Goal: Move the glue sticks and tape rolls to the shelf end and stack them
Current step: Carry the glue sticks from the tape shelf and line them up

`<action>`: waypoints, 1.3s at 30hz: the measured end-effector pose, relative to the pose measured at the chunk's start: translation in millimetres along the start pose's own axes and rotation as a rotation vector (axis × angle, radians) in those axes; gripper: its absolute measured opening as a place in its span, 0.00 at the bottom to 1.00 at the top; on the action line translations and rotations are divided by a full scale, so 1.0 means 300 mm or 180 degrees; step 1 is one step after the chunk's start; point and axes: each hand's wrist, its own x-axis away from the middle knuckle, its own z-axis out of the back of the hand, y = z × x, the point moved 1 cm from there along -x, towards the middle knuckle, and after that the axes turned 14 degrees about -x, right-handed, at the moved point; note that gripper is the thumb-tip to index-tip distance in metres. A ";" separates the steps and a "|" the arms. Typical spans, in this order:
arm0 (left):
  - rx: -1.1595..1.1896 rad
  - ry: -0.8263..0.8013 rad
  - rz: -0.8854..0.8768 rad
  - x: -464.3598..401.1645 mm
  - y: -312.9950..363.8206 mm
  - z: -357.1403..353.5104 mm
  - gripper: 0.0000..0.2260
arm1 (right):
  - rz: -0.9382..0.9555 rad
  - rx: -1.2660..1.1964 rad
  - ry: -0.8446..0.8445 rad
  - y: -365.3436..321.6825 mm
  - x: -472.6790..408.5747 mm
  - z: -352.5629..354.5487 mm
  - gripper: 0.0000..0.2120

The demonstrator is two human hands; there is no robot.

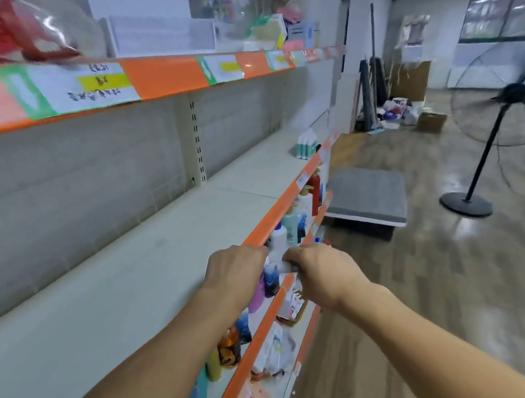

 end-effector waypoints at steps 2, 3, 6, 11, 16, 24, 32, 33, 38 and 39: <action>0.0012 0.0003 -0.0082 -0.101 0.035 -0.001 0.08 | -0.0056 0.0010 0.0013 0.081 -0.050 0.015 0.15; 0.0037 0.0003 -0.0125 -0.149 0.054 -0.004 0.08 | -0.0105 0.0006 0.0009 0.127 -0.074 0.020 0.15; 0.0096 0.0084 -0.0293 -0.294 0.116 -0.013 0.08 | -0.0227 0.0009 0.0058 0.267 -0.137 0.042 0.16; -0.0055 0.0185 -0.0458 -0.551 0.235 -0.028 0.08 | -0.0315 -0.0013 0.0105 0.524 -0.259 0.086 0.19; -0.0079 0.0233 -0.0437 -0.830 0.361 -0.025 0.09 | -0.0326 0.0165 0.0058 0.799 -0.416 0.151 0.16; 0.0122 0.0310 -0.0207 -1.287 0.520 -0.010 0.09 | -0.0271 0.0163 -0.0059 1.163 -0.668 0.338 0.18; 0.0179 0.0238 -0.0231 -1.633 0.638 -0.062 0.05 | -0.0319 0.0132 -0.0146 1.453 -0.870 0.373 0.17; 0.0213 0.0238 -0.0213 -1.683 0.641 -0.074 0.07 | -0.0314 0.0070 -0.0131 1.484 -0.908 0.376 0.18; 0.0145 0.0328 -0.0220 -1.937 0.627 -0.106 0.07 | -0.0217 0.0083 -0.0040 1.631 -1.142 0.373 0.16; 0.0092 0.0372 -0.0227 -1.987 0.622 -0.111 0.07 | -0.0213 0.0086 -0.0006 1.659 -1.190 0.376 0.16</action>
